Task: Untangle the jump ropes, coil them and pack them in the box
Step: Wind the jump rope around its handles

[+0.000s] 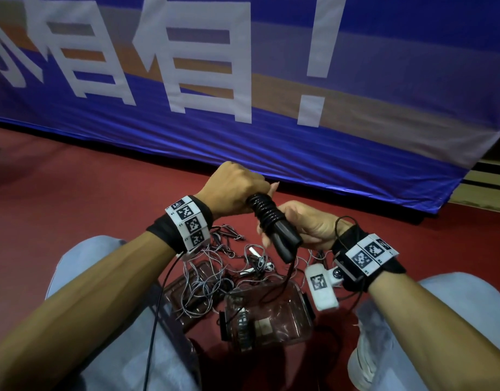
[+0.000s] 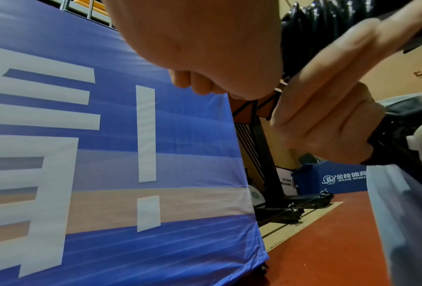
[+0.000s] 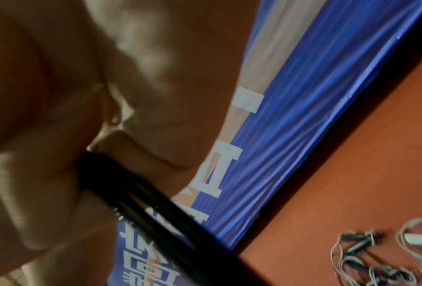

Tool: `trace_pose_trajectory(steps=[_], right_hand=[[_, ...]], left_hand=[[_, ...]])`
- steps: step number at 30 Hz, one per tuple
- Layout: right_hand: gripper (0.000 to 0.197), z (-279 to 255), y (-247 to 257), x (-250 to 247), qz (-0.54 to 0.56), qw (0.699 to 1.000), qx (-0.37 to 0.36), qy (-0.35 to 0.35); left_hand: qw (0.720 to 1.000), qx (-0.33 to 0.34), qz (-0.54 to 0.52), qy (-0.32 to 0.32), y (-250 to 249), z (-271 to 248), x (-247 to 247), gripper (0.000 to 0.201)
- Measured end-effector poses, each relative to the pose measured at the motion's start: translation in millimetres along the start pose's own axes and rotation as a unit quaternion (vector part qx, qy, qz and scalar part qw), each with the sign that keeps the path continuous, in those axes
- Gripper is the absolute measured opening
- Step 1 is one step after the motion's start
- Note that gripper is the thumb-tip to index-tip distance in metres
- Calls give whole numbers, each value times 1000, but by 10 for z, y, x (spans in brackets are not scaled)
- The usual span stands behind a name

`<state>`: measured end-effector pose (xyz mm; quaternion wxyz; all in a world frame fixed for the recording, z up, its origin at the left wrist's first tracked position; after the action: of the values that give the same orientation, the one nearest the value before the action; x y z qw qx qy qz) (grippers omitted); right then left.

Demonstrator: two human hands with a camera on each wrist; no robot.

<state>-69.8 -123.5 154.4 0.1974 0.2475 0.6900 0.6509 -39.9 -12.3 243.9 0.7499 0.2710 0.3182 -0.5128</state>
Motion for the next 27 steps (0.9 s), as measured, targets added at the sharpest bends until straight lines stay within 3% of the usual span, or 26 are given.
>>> trace_pose_trajectory(steps=[10, 14, 19, 23, 27], right_hand=[[68, 84, -49, -6, 166, 984, -51, -49], [58, 29, 51, 38, 211, 975, -71, -2], [56, -30, 106, 78, 211, 974, -81, 4], [53, -41, 112, 26, 240, 965, -65, -87], [38, 49, 156, -101, 249, 941, -58, -220]], left_hand=[[988, -129, -20, -76, 118, -50, -5, 48], [979, -172, -40, -103, 135, -68, 7, 49], [967, -210, -80, -120, 125, -96, 42, 50], [940, -320, -99, -60, 232, -151, 144, 49], [874, -473, -100, 44, 349, -240, 307, 31]])
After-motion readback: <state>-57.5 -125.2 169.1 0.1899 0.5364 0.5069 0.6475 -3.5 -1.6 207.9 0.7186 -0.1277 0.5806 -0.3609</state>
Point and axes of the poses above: each hand's wrist, its own z-axis towards the middle knuckle, its own x-axis out of the palm, y = z × x, the point moved 6 cm from there along z, towards the middle knuckle, and after that the axes turned 9 degrees about -z, right-handed, at the moved point
